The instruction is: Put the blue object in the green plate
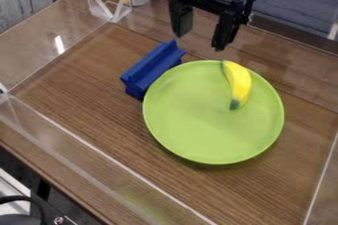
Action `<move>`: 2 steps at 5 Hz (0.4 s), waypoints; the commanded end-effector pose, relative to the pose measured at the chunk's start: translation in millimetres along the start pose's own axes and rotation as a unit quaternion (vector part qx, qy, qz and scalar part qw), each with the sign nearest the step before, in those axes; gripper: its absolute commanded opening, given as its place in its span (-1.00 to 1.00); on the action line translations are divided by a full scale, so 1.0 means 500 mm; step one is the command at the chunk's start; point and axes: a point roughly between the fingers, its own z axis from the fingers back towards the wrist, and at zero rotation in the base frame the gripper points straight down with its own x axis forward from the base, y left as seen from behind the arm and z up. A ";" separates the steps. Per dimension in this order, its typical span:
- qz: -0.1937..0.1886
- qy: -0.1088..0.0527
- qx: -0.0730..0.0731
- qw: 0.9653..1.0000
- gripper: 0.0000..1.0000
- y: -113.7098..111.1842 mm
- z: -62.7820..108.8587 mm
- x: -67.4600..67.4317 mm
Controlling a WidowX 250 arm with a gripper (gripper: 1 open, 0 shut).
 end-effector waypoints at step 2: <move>-0.003 0.009 0.006 1.000 1.00 0.052 -0.026 -0.007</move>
